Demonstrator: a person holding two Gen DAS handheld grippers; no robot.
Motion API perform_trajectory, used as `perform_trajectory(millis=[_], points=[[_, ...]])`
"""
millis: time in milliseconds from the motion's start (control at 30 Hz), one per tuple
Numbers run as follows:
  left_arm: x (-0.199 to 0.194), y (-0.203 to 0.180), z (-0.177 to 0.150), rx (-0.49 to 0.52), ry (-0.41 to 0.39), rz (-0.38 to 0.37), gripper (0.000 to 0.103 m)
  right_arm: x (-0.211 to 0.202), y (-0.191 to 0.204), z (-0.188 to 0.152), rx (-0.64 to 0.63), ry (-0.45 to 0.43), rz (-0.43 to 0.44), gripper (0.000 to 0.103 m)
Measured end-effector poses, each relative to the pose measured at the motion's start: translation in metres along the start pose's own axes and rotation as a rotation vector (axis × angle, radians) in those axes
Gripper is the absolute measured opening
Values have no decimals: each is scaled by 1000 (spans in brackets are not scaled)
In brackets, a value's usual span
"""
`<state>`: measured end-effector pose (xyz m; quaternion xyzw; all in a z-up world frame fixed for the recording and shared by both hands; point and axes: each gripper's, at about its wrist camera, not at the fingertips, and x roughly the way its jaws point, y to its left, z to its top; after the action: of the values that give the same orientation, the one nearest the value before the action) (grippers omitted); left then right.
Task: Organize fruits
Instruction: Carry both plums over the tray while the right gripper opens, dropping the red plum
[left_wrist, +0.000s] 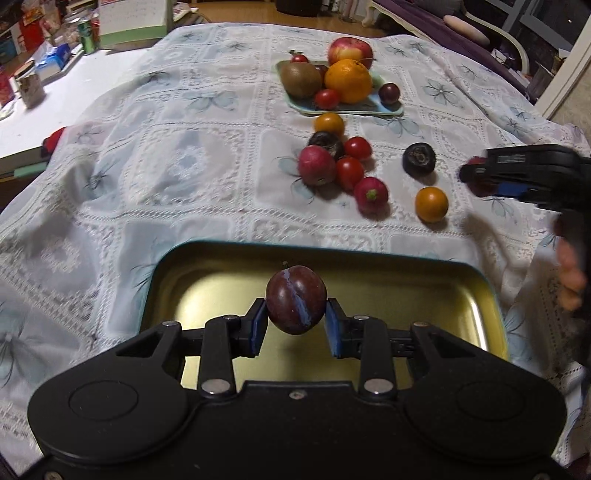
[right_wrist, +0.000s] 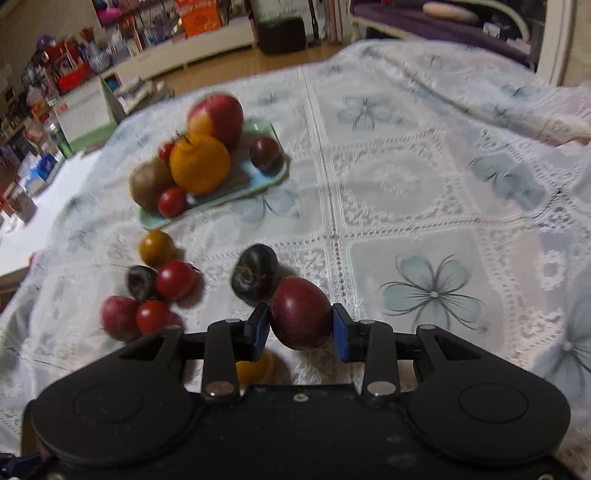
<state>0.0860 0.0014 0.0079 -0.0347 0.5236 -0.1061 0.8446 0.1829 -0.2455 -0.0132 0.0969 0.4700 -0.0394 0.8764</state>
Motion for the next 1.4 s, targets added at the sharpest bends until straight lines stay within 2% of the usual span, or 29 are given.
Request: perform_trajectory(millis=[100, 267, 467, 667, 867, 1400], points=[[-5, 7, -9, -21, -10, 12, 42, -29, 3, -8, -2, -30, 33, 37], [-14, 17, -25, -47, -28, 26, 42, -72, 20, -38, -76, -33, 91, 37], [-15, 23, -43, -69, -22, 42, 42, -97, 34, -82, -134, 68, 156, 37], [-8, 24, -50, -80, -3, 66, 42, -95, 42, -117, -147, 154, 197, 37], [-6, 18, -53, -56, -9, 88, 42, -96, 52, -129, -186, 133, 183, 37], [-13, 11, -55, -36, -29, 77, 43, -92, 56, -135, -217, 137, 166, 37]])
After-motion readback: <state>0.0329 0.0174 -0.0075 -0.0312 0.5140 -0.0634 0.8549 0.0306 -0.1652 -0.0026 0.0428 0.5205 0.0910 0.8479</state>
